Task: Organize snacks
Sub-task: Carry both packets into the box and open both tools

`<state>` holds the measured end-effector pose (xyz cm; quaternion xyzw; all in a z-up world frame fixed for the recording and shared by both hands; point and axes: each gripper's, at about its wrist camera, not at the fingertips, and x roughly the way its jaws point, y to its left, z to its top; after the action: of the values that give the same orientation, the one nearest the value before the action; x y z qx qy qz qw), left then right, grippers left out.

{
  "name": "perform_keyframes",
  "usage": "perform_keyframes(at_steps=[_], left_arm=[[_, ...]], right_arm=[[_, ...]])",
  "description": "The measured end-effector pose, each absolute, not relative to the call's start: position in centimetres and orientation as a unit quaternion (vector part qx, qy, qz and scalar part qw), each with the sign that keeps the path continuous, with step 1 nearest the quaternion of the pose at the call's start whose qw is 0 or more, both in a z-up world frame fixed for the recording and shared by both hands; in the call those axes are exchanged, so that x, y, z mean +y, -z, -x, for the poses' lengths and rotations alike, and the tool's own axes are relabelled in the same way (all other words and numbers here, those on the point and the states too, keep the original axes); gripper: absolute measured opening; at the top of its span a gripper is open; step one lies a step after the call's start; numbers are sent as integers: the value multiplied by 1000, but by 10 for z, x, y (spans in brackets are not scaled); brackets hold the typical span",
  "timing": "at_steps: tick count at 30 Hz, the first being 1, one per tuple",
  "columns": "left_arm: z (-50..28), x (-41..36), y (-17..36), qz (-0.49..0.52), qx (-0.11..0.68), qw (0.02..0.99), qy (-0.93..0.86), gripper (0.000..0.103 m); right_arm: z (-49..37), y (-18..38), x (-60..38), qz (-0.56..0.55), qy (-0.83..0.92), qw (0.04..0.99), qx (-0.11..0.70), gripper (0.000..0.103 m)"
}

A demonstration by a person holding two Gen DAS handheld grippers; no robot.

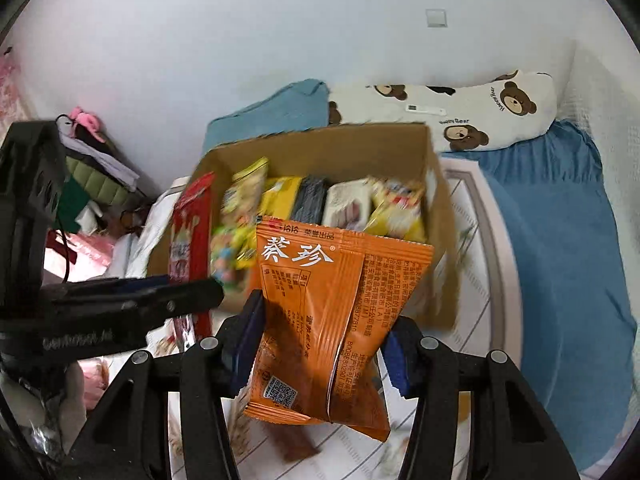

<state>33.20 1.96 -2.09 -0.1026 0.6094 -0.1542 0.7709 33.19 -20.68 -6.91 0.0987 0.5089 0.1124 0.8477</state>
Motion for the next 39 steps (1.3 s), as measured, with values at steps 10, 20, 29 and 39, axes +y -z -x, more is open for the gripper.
perform_keyframes(at_steps=[10,20,29,39], left_arm=[[-422,-17,85,115,687,703,140,47],[-421,-18,101,107,696,698,128,95],[-413,1,92,68,669,735,89,96],[-384,30,68,19,615,787,39,96]], right_arm=[[-418,122,-219,-104,-105,808,570,58],[-431,154,-214,-86,-101,774,619,97],[-428,157,-207,-62,-78,781,617,98],[-409,147,-202,-64,-53,800,594,98]])
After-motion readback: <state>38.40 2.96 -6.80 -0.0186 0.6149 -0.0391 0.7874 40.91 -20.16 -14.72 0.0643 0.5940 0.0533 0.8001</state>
